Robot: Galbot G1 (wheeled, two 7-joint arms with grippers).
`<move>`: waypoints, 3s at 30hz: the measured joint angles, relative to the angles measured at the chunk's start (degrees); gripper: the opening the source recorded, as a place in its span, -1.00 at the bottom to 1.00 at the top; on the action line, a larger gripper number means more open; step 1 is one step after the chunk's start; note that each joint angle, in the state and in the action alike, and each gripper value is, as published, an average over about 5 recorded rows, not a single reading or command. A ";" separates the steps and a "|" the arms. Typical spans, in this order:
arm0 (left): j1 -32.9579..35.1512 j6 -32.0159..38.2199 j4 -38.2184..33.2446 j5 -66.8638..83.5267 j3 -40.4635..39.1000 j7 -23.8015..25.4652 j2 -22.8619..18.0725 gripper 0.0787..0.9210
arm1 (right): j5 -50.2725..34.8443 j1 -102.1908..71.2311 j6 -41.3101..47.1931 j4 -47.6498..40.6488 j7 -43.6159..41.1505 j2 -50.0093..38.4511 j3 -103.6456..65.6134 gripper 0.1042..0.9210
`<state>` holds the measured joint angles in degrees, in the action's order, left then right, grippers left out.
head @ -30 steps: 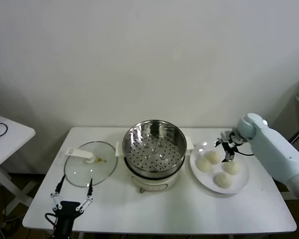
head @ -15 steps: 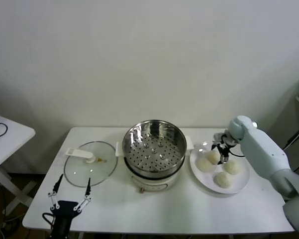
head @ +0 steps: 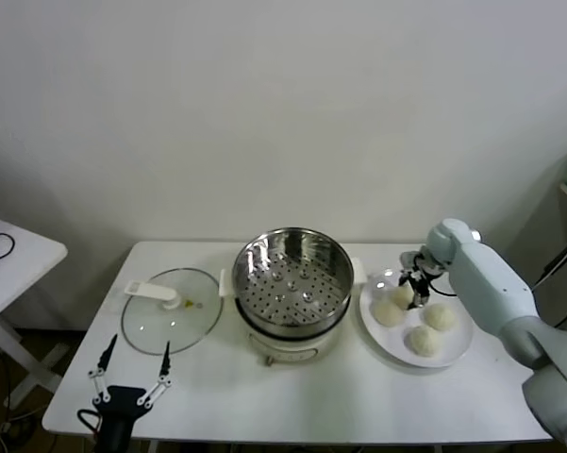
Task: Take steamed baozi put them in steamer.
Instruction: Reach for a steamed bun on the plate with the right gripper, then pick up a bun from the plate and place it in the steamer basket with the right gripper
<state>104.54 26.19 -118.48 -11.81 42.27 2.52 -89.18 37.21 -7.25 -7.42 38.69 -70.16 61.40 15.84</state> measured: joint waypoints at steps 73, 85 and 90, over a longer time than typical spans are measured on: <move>2.11 2.77 2.17 0.60 2.14 -1.15 -2.09 0.77 | 3.60 20.32 -29.72 22.95 2.79 14.21 31.53 0.32; 2.50 3.10 2.28 0.80 2.13 -1.17 -1.67 0.77 | 6.96 18.66 -31.15 20.94 3.39 15.18 28.67 0.75; 2.28 3.14 2.49 0.51 1.68 -1.17 -1.78 0.77 | 4.77 19.19 -30.52 22.10 2.92 14.33 28.65 0.76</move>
<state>106.82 29.33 -115.99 -11.30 43.95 1.35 -90.96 41.99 11.95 -37.94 60.79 -67.24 75.73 44.49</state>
